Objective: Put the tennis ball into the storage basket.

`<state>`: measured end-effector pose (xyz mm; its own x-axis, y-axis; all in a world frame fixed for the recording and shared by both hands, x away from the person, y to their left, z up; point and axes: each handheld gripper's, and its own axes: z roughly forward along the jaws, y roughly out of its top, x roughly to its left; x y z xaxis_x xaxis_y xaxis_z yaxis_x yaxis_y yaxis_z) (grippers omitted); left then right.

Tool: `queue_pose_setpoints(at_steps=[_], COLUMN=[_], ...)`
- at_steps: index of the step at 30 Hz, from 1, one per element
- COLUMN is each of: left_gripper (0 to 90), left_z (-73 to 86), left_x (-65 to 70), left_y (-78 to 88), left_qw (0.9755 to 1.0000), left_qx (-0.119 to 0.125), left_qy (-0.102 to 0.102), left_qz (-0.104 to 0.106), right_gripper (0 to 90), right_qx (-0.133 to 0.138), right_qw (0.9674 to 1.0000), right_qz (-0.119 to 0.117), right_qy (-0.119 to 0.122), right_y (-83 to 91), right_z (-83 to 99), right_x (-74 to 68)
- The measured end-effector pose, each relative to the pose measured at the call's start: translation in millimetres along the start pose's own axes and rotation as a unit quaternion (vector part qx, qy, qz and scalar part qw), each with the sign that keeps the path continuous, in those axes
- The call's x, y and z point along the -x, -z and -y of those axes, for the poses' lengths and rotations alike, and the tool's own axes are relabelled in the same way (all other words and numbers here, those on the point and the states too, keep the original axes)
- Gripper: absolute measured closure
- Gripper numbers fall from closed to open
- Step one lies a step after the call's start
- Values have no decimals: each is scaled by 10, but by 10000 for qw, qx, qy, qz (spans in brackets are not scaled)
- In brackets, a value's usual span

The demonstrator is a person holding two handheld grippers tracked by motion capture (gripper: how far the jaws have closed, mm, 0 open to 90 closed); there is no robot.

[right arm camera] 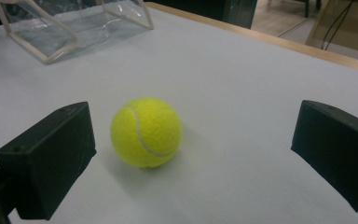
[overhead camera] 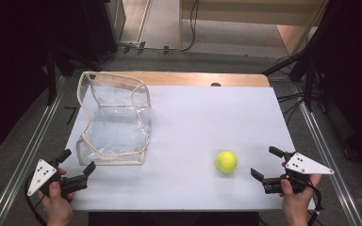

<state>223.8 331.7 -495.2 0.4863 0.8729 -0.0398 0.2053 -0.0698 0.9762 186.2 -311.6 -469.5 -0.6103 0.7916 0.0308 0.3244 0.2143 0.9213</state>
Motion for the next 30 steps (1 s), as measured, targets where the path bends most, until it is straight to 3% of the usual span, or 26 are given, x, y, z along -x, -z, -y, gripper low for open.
queue_pose_setpoints(at_steps=[8,13,18,30], left_gripper=[0,0,0,0], left_z=[3,4,5,5], left_x=[18,18,18,15], left_y=[-7,-7,-1,0], left_qw=[10000,10000,10000,10000], left_qx=[-33,-28,-27,-21], left_qy=[-72,-64,-51,-46], left_qz=[-8,-10,-6,10], right_gripper=[0,0,0,0], right_qx=[-355,-714,-915,-1524], right_qw=[9987,9956,9933,9833], right_qz=[-303,-500,-537,-759], right_qy=[183,335,453,635], right_y=[-149,-325,-405,-626], right_z=[-166,-246,-279,-361], right_x=[-78,-124,-153,-167])
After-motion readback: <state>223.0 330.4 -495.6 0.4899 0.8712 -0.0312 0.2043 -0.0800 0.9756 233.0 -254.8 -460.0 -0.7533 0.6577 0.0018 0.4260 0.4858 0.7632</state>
